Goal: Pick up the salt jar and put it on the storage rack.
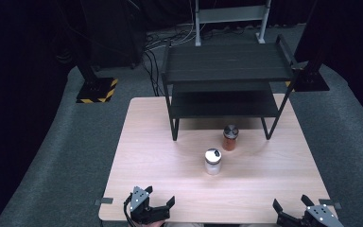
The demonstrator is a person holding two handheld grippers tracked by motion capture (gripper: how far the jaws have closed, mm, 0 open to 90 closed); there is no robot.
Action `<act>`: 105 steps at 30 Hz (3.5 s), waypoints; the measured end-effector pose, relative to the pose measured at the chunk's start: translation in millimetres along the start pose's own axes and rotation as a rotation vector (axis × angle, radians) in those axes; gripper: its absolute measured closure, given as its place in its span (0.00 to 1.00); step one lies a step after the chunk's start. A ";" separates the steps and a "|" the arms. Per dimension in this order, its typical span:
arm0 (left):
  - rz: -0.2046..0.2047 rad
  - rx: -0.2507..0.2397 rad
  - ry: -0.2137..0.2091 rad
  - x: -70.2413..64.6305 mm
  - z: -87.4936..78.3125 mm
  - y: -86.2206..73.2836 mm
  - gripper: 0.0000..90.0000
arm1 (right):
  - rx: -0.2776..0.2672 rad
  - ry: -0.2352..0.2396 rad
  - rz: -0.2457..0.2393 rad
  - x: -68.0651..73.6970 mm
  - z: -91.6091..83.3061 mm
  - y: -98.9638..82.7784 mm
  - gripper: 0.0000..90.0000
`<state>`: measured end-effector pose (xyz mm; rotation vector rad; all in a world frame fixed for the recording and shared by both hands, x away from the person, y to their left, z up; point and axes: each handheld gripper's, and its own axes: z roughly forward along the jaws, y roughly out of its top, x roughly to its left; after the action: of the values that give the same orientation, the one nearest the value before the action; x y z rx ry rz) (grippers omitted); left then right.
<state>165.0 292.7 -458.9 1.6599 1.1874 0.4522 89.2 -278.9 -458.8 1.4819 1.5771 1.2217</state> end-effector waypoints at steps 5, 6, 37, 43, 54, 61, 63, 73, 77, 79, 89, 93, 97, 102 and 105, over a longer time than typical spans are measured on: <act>0.021 0.020 0.002 -5.1 7.4 2.6 0.01 | 0.006 0.011 -0.031 -0.7 -1.2 1.8 0.00; 0.033 0.028 0.004 -6.7 9.0 3.8 0.00 | 0.011 0.005 -0.035 0.4 -1.2 2.6 0.00; 0.170 0.077 -0.057 -29.8 57.9 31.2 0.00 | -0.012 0.051 -0.024 2.7 1.9 2.0 0.00; 0.198 0.093 -0.071 -34.5 69.8 36.1 0.00 | -0.008 0.058 -0.019 0.4 2.8 2.3 0.00; 0.217 0.117 -0.082 -36.9 86.2 41.4 0.00 | 0.001 0.066 -0.016 -2.4 2.6 4.1 0.00; 0.222 0.129 -0.093 -37.0 97.3 45.4 0.00 | 0.007 0.060 -0.016 -1.4 3.7 4.1 0.00; 0.224 0.130 -0.096 -37.7 100.0 46.6 0.00 | 0.007 0.060 -0.014 -1.7 3.7 4.0 0.00; 0.257 0.134 -0.090 -46.0 117.1 52.1 0.00 | 0.009 0.052 -0.007 -3.2 3.4 3.6 0.00; 0.271 0.135 -0.091 -48.8 126.5 54.3 0.00 | 0.014 0.055 -0.006 -3.6 4.6 3.2 0.00; 0.277 0.133 -0.100 -49.3 132.9 55.7 0.00 | 0.016 0.055 -0.006 -3.6 4.8 3.4 0.00; 0.291 0.120 -0.145 -49.1 161.6 58.1 0.00 | 0.015 0.048 -0.005 -5.6 3.2 3.8 0.00; 0.283 0.140 -0.152 -49.7 176.2 62.4 0.00 | 0.014 0.045 0.002 -6.4 3.4 2.9 0.00; 0.287 0.145 -0.153 -52.1 184.5 63.8 0.00 | 0.023 0.046 0.003 -6.5 4.2 3.4 0.00; 0.290 0.139 -0.150 -56.3 195.7 64.8 0.00 | 0.027 0.042 0.002 -6.0 4.4 3.9 0.00; 0.291 0.134 -0.152 -57.6 200.4 65.9 0.00 | 0.027 0.040 0.003 -6.8 3.9 3.9 0.00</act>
<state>321.6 140.8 -473.2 1.9577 0.8834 0.4240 95.2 -285.1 -457.5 1.4860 1.6236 1.2437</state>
